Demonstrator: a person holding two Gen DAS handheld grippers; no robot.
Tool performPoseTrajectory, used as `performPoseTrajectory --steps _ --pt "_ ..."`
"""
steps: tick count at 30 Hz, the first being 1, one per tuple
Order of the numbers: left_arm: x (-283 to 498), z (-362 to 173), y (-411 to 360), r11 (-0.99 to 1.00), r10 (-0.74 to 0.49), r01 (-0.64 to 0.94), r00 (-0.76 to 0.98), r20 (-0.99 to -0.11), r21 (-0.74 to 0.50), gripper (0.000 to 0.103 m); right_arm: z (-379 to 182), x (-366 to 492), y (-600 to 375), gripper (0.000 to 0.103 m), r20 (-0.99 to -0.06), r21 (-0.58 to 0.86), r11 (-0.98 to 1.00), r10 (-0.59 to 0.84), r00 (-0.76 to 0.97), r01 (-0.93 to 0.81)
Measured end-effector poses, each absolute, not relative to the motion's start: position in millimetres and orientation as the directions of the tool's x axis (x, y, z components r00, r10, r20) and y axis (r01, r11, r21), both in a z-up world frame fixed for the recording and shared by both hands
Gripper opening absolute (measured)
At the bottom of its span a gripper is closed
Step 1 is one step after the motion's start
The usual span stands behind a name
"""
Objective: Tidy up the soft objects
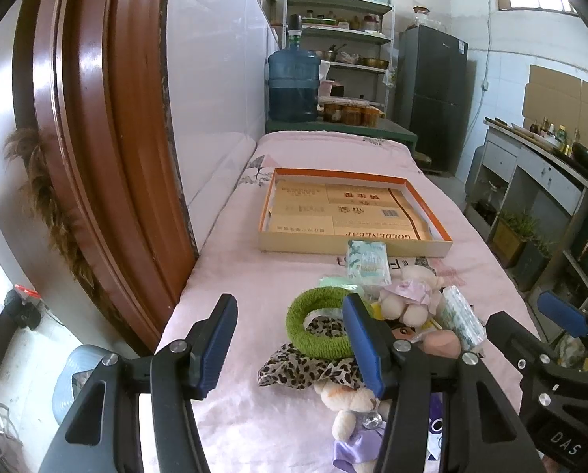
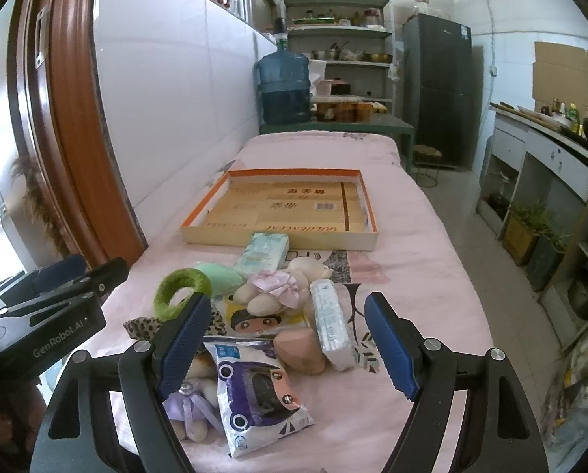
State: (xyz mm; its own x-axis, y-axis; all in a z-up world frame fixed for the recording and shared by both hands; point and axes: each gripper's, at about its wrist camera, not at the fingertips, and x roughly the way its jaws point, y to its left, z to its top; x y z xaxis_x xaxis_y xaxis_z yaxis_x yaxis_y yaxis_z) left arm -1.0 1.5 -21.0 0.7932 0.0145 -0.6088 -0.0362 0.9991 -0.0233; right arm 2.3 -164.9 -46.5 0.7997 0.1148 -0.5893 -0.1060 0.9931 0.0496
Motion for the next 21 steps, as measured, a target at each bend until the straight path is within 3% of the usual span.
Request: performPoseTrajectory --steps 21 --pt "-2.7 -26.1 -1.2 0.999 0.002 -0.027 0.785 -0.62 -0.031 0.056 -56.1 4.7 -164.9 0.081 -0.609 0.061 0.992 0.121 0.784 -0.106"
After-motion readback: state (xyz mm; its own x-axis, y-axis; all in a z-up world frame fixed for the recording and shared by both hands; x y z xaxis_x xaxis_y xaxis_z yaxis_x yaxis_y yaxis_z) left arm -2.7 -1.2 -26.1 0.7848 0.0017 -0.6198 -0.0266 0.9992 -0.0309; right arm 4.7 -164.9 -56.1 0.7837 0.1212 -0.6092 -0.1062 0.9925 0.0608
